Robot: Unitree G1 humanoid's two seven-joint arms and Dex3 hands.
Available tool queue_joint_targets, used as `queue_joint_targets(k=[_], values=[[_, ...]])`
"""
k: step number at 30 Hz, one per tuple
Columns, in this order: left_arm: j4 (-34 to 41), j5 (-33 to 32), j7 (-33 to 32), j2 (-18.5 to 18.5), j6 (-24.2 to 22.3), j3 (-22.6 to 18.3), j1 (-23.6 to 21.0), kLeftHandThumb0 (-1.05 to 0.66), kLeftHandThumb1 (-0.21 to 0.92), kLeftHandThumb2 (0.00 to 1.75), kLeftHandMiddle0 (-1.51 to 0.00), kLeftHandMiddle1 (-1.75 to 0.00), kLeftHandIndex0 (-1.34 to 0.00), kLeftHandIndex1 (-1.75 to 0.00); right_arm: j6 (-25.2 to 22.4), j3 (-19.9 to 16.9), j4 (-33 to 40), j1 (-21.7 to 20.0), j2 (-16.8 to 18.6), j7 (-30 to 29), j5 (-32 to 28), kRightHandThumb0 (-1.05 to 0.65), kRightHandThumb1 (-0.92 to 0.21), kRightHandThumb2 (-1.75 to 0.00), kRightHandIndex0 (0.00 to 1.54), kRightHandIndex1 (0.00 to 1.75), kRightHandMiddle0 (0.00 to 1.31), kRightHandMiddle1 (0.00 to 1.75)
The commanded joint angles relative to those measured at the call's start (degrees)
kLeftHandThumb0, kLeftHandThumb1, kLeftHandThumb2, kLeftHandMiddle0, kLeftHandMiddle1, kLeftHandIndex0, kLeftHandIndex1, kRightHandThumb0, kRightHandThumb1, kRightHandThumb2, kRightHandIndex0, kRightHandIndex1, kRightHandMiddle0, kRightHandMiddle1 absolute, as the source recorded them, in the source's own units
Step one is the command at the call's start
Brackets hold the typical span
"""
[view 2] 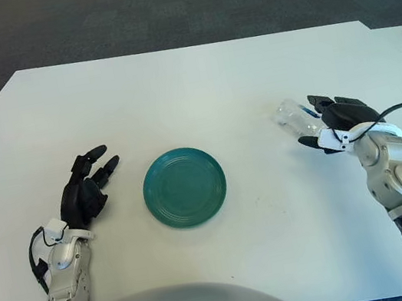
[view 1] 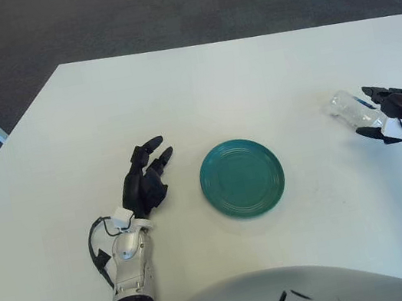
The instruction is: Put the bottle into the plate.
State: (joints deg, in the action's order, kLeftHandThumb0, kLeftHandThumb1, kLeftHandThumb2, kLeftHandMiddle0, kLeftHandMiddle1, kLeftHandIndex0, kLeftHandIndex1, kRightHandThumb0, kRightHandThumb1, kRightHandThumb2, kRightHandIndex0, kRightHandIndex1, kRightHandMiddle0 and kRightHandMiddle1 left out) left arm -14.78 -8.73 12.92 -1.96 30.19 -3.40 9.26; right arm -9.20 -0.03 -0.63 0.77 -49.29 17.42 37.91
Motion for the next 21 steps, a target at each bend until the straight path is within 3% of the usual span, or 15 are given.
queue_joint_targets(k=[1, 12, 21], values=[[-2.1, -0.8, 0.5, 0.2, -1.3, -0.2, 1.3, -0.64, 0.92, 0.96, -0.67, 0.0, -0.26, -0.8, 1.2, 1.0, -0.3, -1.3, -1.7, 0.8, 1.2, -1.05, -0.92, -0.61, 0.0, 0.0, 0.0, 0.0], [-1.7, -0.9, 0.6, 0.2, -1.4, -0.3, 1.6, -0.64, 0.92, 0.96, -0.67, 0.0, -0.26, -0.8, 2.8, 1.8, -2.0, -3.1, -2.0, 0.8, 0.6, -1.05, -0.92, -0.6, 0.0, 0.0, 0.0, 0.0], [-1.1, -0.8, 0.7, 0.3, -1.4, -0.3, 2.0, -0.64, 0.92, 0.96, -0.67, 0.0, -0.26, -0.8, 4.7, 2.6, -6.9, -7.2, -2.5, 0.6, 0.8, -1.05, -0.92, -0.63, 0.0, 0.0, 0.0, 0.0]])
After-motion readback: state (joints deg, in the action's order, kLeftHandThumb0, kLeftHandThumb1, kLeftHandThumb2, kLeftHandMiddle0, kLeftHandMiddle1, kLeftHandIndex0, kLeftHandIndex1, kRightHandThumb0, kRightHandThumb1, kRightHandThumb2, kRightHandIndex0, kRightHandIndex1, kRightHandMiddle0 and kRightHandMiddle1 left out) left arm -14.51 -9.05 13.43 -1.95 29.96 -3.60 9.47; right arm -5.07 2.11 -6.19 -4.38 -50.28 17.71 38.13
